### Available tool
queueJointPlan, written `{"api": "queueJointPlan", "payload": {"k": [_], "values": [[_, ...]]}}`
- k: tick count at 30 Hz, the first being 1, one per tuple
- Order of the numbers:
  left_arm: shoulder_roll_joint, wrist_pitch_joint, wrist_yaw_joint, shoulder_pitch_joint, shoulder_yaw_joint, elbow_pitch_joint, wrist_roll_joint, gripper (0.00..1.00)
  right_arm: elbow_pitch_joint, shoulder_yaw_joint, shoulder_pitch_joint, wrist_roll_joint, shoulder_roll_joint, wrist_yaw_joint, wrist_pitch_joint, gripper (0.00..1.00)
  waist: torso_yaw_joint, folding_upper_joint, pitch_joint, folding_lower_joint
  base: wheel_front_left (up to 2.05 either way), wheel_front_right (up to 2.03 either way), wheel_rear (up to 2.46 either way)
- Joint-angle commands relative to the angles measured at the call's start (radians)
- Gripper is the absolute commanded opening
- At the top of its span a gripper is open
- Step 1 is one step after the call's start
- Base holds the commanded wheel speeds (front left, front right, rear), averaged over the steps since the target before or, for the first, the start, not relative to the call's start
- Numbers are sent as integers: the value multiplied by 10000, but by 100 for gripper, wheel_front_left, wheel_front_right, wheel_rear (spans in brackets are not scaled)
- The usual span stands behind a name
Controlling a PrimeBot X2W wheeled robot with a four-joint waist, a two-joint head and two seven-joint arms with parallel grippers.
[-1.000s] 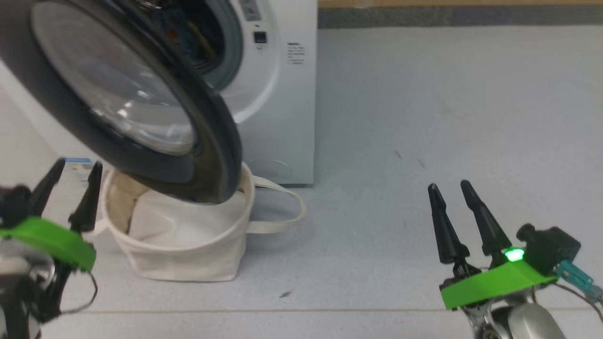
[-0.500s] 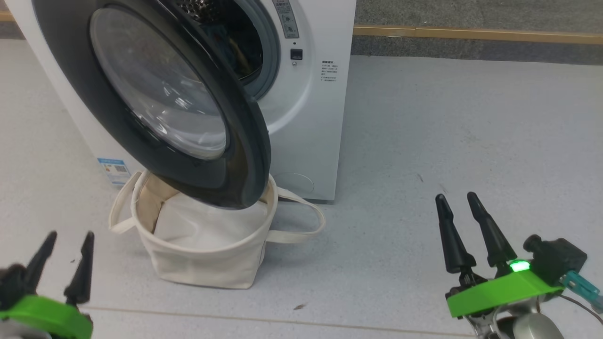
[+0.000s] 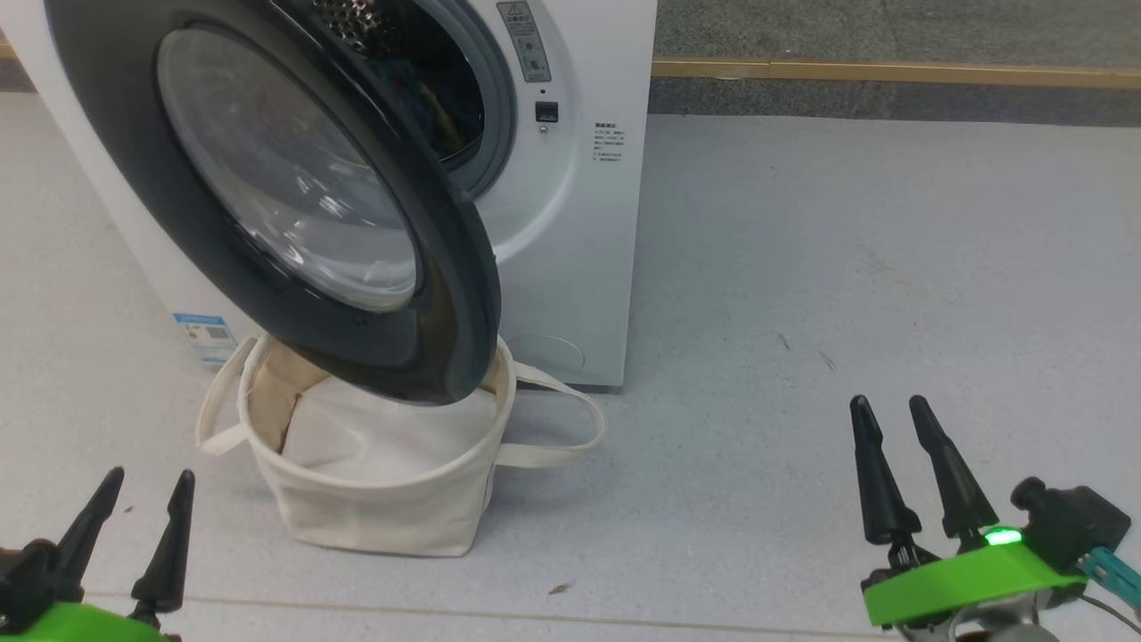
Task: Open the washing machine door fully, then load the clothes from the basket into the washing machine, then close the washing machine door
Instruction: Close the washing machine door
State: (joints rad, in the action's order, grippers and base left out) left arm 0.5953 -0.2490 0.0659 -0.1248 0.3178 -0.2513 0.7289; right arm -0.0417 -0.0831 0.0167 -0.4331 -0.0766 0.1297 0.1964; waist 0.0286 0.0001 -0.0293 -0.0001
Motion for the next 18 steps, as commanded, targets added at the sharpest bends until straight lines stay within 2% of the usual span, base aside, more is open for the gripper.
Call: {"api": "queueJointPlan", "payload": {"k": [1, 18], "values": [[492, -127, -27, -429, -595, 310, -76, 100, 364, -155, 189, -49, -60, 10, 97, 100, -45, -1, -6, 1, 0, 0, 0], [563, -17, -152, -441, -516, 572, -38, 100, 302, 40, 49, -195, 41, 10, 8, 100, -156, -1, 24, 1, 0, 0, 0]]}}
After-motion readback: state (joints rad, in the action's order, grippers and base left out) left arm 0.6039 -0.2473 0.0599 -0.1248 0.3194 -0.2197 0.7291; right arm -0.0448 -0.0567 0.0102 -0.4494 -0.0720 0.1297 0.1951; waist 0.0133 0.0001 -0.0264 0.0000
